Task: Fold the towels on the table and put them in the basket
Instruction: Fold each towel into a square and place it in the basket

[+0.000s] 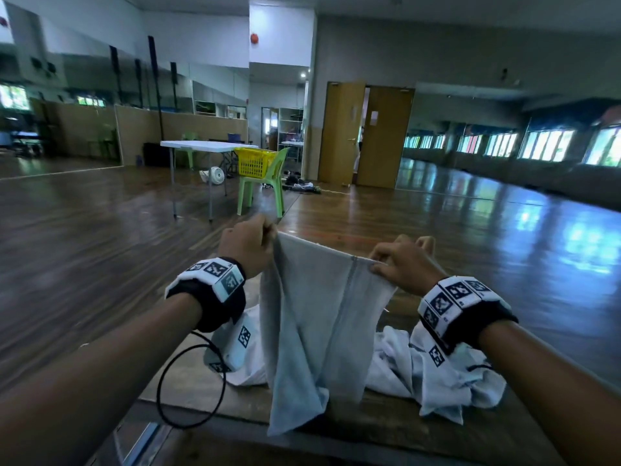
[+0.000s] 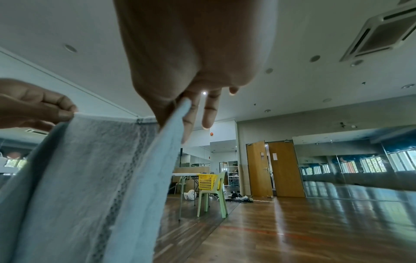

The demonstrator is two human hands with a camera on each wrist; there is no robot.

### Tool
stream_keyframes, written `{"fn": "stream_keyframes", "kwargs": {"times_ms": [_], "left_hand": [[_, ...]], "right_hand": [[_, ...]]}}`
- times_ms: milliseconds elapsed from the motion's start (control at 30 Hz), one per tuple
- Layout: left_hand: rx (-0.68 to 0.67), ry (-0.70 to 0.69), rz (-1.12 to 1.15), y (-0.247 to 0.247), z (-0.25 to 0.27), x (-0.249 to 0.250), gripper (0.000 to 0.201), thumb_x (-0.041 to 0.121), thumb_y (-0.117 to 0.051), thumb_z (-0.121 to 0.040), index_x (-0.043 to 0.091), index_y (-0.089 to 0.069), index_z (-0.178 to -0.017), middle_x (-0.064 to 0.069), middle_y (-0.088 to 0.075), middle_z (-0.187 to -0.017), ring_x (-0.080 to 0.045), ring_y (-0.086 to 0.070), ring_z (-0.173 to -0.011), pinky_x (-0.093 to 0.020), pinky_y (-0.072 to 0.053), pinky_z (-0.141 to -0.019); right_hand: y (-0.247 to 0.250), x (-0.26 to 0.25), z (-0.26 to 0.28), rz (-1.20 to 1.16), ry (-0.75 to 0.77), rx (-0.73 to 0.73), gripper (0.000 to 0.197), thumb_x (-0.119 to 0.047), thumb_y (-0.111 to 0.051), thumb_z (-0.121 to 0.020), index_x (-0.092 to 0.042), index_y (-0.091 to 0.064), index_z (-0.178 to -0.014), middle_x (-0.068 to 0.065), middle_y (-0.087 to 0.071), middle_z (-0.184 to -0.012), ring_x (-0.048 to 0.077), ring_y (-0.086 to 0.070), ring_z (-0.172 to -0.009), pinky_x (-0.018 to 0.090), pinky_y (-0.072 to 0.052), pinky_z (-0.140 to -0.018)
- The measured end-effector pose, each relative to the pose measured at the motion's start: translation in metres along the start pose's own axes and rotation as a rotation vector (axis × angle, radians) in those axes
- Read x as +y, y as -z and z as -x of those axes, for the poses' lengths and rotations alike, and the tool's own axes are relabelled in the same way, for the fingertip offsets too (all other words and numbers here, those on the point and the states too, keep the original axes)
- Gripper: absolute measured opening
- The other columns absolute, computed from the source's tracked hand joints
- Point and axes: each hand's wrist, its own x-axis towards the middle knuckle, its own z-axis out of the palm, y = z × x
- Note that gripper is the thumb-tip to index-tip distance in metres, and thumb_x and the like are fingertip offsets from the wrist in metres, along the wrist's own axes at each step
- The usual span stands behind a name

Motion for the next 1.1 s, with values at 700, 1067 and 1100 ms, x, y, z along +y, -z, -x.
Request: {"fn": "stream_keyframes", "kwargs": {"times_ms": [700,1067,1100], "left_hand": [[-0.269,0.037,0.420,-0.029,0.052,0.046,0.034,0.067,-0.052,-0.068,0.035,-0.064,-0.073,0.012,-0.068,-0.079,-0.014,-0.064,-0.087,-0.046,-0.045,-0.093],[-0.265,0.098,0.432,-0.020,0.067,0.044,0.030,0.055,-0.052,-0.069,0.034,-0.059,-0.089,0.015,-0.062,-0.073,-0.007,-0.057,-0.073,-0.034,-0.041,-0.081],[-0.285,0.085,0.443,-0.020,0.068,0.046,0.039,0.061,-0.054,-0.066,0.035,-0.060,-0.094,0.012,-0.064,-0.076,-0.010,-0.060,-0.076,-0.034,-0.044,-0.081]], "right_hand": [[0.018,-0.020,0.046,-0.229,-0.054,-0.200,0.007,-0.040,-0.063,-0.083,-0.034,-0.061,-0.082,-0.015,-0.061,-0.087,0.008,-0.050,-0.098,0.033,-0.016,-0.080],[0.037,-0.044,0.057,-0.911,-0.117,-0.046,0.004,-0.020,-0.065,-0.085,-0.017,-0.067,-0.083,0.003,-0.069,-0.086,0.015,-0.062,-0.080,0.032,-0.050,-0.079],[0.040,-0.048,0.056,-0.913,-0.106,-0.046,0.005,-0.022,-0.065,-0.085,-0.018,-0.067,-0.082,0.002,-0.069,-0.084,0.014,-0.062,-0.078,0.032,-0.051,-0.077]]}}
